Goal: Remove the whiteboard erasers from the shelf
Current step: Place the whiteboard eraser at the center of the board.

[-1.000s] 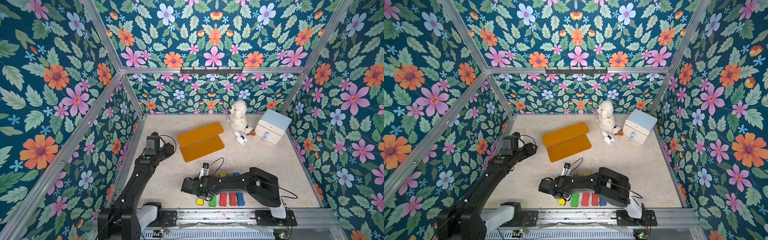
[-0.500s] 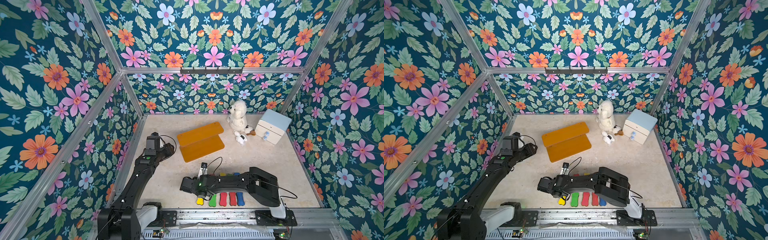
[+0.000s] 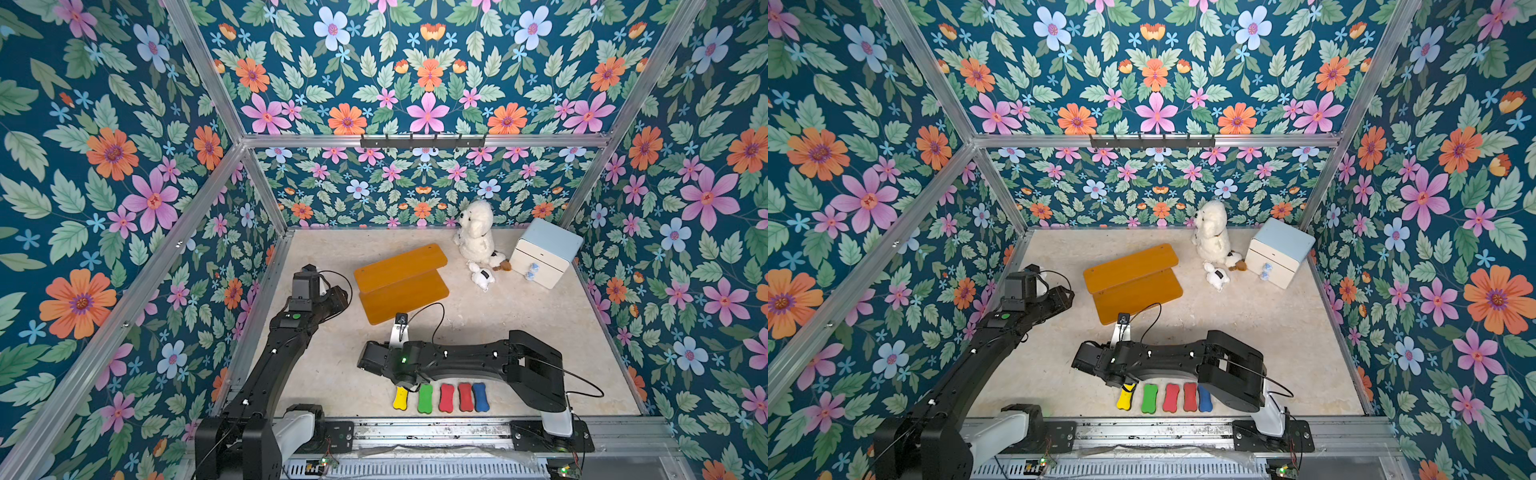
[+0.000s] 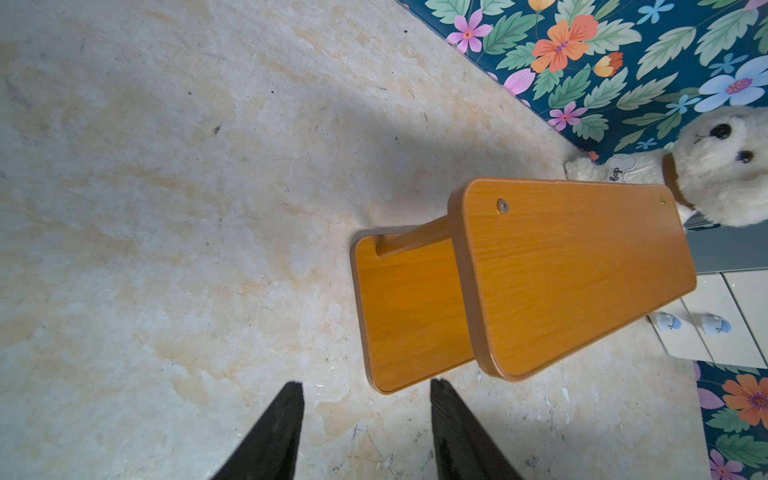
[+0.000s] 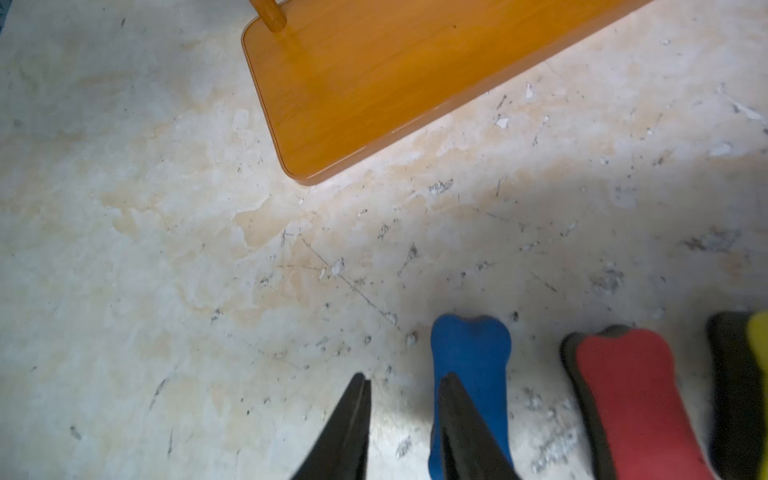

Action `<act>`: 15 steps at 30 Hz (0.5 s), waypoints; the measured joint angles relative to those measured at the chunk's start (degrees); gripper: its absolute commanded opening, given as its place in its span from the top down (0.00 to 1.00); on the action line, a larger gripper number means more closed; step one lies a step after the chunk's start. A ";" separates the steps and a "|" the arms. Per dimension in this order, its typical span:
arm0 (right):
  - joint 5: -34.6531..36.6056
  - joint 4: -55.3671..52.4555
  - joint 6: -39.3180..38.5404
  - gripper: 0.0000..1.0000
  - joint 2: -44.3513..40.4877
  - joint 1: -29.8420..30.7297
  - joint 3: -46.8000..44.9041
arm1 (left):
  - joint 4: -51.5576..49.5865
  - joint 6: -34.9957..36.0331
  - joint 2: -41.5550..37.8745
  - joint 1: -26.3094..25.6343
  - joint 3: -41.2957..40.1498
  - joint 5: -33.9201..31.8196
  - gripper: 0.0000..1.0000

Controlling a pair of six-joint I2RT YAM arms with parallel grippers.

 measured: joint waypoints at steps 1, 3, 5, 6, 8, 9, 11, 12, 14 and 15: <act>0.11 0.61 -0.96 0.73 0.24 -0.31 -0.02 | 0.00 0.00 0.00 0.00 0.00 -0.13 0.45; 0.07 1.77 -2.23 0.75 0.59 -0.50 -0.11 | 0.00 0.07 0.11 0.00 0.00 -0.13 0.45; -0.35 3.21 -3.48 0.77 1.20 -0.48 -0.11 | -0.02 0.42 0.33 0.00 0.02 -0.37 0.45; -0.52 3.76 -3.89 0.77 1.57 -0.48 -0.11 | -0.02 0.42 0.37 0.00 0.02 -0.48 0.45; -1.20 4.44 -4.31 0.78 2.34 -0.50 -0.13 | -0.02 0.42 0.48 0.00 0.09 -0.57 0.45; -1.29 4.66 -4.68 0.78 2.49 -0.50 -0.28 | -0.02 0.44 0.55 0.00 0.11 -0.59 0.45; -1.44 5.20 -5.14 0.78 2.56 -0.57 -0.83 | -0.02 0.52 0.66 0.00 0.11 -0.76 0.45; -1.49 5.51 -5.16 0.78 2.56 -0.61 -1.14 | -0.02 0.57 0.70 0.00 0.13 -0.96 0.45; -1.73 6.01 -5.16 0.78 2.56 -0.66 -1.90 | -0.04 0.59 0.74 0.00 0.20 -1.03 0.45; -1.84 6.12 -5.16 0.78 2.56 -0.66 -2.16 | -0.04 0.59 0.79 0.00 0.24 -1.07 0.45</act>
